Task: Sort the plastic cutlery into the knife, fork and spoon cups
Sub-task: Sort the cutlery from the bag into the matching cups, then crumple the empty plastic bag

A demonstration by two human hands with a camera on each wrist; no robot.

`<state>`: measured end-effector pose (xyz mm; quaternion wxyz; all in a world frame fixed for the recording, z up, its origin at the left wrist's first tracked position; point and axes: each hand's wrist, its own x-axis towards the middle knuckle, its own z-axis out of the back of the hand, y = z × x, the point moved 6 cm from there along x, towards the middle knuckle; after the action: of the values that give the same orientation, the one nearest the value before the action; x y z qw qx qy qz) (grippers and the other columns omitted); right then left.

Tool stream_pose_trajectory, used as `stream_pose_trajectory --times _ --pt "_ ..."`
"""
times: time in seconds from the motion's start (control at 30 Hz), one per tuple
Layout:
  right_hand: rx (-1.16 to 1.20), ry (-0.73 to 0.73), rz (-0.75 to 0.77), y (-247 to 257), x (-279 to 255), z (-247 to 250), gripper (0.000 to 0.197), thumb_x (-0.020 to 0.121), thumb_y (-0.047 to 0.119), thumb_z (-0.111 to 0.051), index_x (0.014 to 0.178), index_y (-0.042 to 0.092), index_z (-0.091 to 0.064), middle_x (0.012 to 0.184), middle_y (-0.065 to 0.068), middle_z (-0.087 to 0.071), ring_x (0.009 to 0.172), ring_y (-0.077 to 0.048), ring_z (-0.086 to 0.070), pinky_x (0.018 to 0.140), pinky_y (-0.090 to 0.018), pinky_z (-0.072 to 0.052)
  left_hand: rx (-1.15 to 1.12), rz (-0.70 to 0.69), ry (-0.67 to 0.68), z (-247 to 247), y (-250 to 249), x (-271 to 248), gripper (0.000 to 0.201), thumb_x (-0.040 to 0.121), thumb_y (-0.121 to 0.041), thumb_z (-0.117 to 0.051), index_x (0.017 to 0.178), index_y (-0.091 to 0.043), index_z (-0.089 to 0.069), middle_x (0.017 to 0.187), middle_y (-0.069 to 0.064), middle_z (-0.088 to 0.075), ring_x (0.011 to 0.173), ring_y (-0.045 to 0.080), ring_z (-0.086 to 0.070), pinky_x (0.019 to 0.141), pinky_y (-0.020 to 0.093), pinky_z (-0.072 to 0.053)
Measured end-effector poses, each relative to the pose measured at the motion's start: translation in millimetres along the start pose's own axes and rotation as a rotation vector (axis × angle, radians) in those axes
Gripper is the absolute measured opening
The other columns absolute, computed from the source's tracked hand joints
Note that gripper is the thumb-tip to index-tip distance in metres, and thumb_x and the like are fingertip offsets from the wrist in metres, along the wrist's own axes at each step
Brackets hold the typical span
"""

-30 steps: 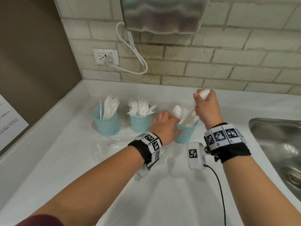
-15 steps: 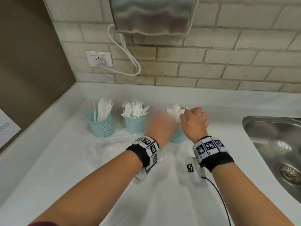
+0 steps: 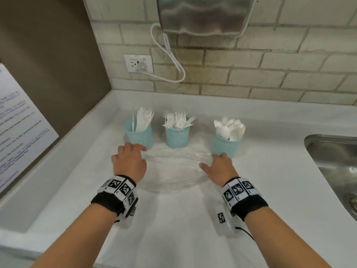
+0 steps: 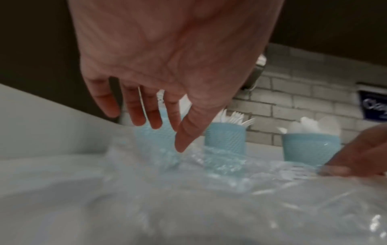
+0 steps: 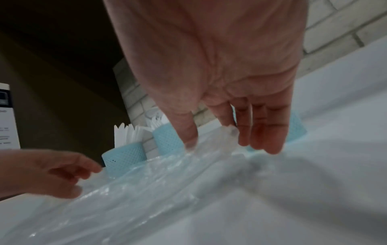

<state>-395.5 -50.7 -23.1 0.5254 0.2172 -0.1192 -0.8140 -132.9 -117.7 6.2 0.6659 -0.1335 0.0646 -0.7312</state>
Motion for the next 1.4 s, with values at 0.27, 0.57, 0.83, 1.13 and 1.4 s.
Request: stream_pose_trajectory --times 0.27,0.57,0.83,1.13,1.4 --pt "0.388 -0.109 -0.010 -5 -8 3 0.027 0.080 0.017 -0.064 0.063 0.015 -0.043 0.062 0.001 -0.049 0.062 -0.017 -0.047 0.053 -0.025 -0.035 -0.269 0.351 0.186 -15 68 -11 0.047 0.083 -0.021 -0.065 0.122 -0.001 -0.047 0.126 0.018 -0.039 0.099 0.039 -0.060 0.092 0.042 -0.048" --pt "0.513 -0.187 0.114 12 -26 17 0.048 0.087 0.020 -0.062 0.052 0.010 -0.031 0.052 -0.001 -0.028 0.051 -0.015 -0.028 0.047 -0.022 -0.021 -0.488 0.223 0.191 9 51 -14 0.028 0.085 -0.023 -0.056 0.065 -0.003 -0.055 0.069 0.010 -0.062 0.072 0.033 -0.059 0.065 0.035 -0.044" --pt "0.984 0.079 0.136 25 -45 17 0.016 0.089 0.006 -0.055 0.082 0.011 -0.068 0.081 -0.007 -0.058 0.072 -0.020 -0.056 0.067 -0.031 -0.055 -0.935 0.088 0.345 30 25 -27 0.016 0.090 -0.016 -0.057 0.091 -0.011 -0.073 0.100 -0.003 -0.063 0.089 0.018 -0.060 0.077 0.039 -0.058" --pt "0.554 -0.405 0.075 -12 -60 38 0.033 0.074 -0.010 -0.057 0.092 0.014 -0.043 0.064 0.002 -0.042 0.062 -0.021 -0.045 0.054 -0.018 -0.035 -0.575 0.033 -0.005 51 52 -20 0.032 0.076 0.010 -0.051 0.092 -0.016 -0.044 0.075 0.006 -0.049 0.059 0.025 -0.053 0.060 0.043 -0.056" --pt "0.322 -0.471 -0.018 -29 -84 29 0.017 0.088 0.016 -0.054 0.097 0.011 -0.041 0.088 -0.010 -0.052 0.069 -0.034 -0.052 0.060 -0.035 -0.038 -0.440 0.067 0.045 41 60 -33 0.028 0.086 -0.007 -0.040 0.106 -0.027 -0.041 0.075 0.014 -0.061 0.065 0.035 -0.061 0.066 0.048 -0.056"
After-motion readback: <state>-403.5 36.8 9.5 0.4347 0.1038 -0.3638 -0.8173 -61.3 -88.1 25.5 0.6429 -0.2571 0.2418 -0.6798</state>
